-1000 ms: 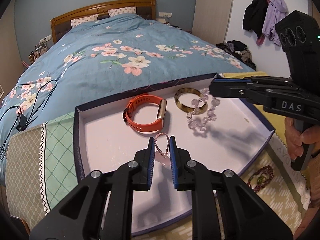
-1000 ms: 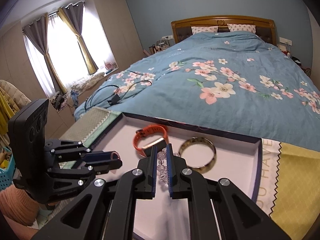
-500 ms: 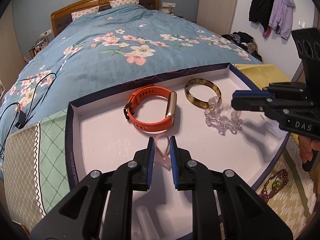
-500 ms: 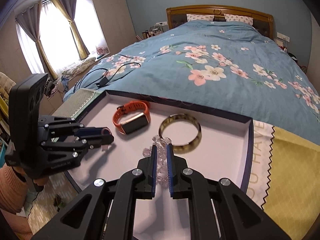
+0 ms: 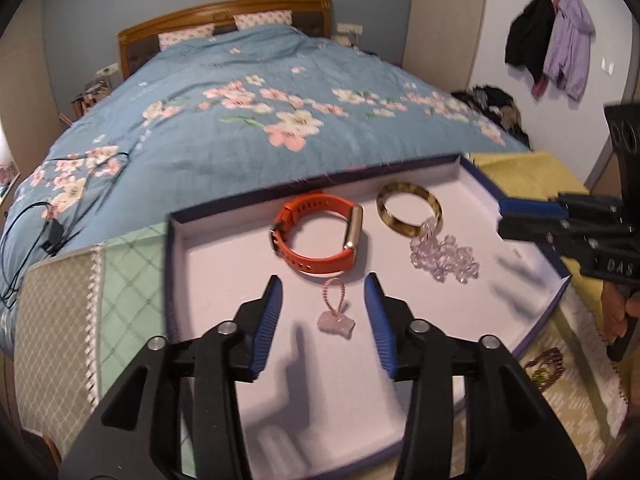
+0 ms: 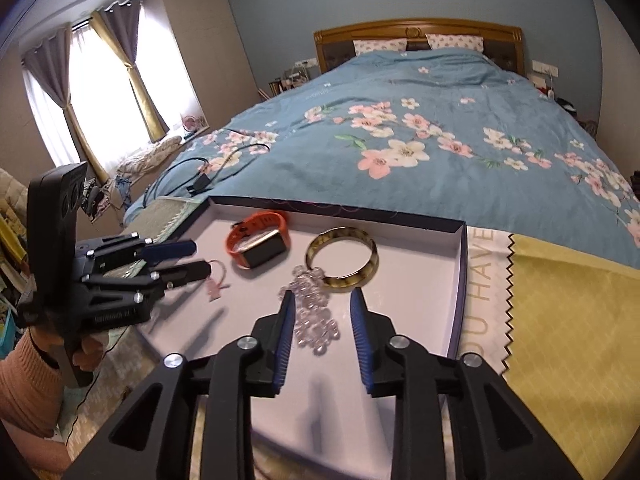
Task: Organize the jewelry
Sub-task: 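Grasp the dark red beaded bracelet with the right tool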
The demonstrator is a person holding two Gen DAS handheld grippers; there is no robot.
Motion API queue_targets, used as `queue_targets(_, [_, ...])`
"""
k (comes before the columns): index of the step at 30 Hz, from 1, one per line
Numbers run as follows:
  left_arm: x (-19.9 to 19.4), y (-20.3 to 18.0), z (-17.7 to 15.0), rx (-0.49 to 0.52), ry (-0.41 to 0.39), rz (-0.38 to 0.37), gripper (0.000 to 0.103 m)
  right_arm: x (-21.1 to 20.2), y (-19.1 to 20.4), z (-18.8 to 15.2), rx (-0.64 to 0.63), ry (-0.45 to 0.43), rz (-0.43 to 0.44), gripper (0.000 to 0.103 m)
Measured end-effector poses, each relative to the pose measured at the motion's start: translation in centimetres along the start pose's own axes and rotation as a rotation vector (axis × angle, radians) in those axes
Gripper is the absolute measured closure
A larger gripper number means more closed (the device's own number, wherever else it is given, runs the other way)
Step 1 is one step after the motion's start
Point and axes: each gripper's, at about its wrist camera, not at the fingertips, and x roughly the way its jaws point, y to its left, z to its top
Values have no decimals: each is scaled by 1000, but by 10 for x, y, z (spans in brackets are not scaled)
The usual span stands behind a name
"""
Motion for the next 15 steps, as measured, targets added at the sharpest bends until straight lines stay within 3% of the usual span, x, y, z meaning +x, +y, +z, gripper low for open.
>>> queue_targets(7, [-58, 7, -13, -30, -105, -26, 55, -31, 19, -26, -65, 10, 41, 74])
queue_targets(15, [-90, 10, -53, -58, -94, -73, 55, -42, 26, -73, -83, 102, 35, 76])
